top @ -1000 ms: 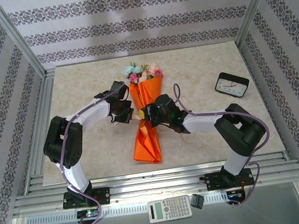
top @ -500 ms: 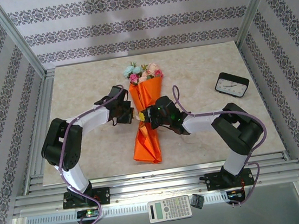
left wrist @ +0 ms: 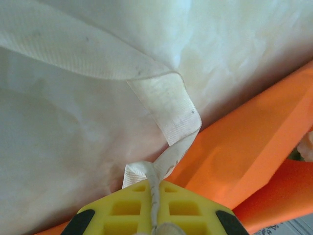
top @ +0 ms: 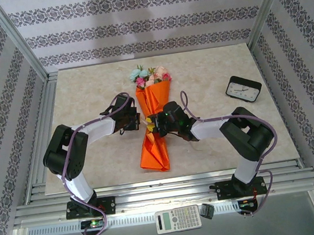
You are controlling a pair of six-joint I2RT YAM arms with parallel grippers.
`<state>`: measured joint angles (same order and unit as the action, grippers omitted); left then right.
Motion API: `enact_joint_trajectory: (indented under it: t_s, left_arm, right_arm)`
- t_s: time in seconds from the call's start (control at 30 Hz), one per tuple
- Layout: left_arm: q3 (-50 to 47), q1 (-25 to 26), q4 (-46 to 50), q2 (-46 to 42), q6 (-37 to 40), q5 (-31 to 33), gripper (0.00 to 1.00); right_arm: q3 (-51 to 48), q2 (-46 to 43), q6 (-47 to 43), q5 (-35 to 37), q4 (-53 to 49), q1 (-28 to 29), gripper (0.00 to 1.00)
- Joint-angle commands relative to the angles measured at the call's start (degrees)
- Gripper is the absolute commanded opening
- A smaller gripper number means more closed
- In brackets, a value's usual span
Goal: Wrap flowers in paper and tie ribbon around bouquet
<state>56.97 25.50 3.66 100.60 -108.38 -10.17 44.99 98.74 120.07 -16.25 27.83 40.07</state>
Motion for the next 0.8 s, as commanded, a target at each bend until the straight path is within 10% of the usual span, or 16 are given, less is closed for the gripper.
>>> enact_joint_trajectory:
  t_s: [0.0, 0.17, 0.77]
  left_arm:
    - [-0.98, 0.32, -3.02, -2.75, 0.81, 2.53, 0.0]
    - [-2.37, 0.6, -3.48, -3.83, 1.13, 3.02, 0.0]
    - [-2.87, 1.66, -5.39, -4.09, 3.74, 3.32, 0.0]
  right_arm:
    - [1.59, -5.75, -2.65, -1.62, -7.17, -1.99, 0.36]
    - [3.54, -10.66, -9.17, -3.64, -20.83, -4.53, 0.44]
    - [13.09, 0.54, 7.61, -0.39, -18.42, -0.59, 0.45]
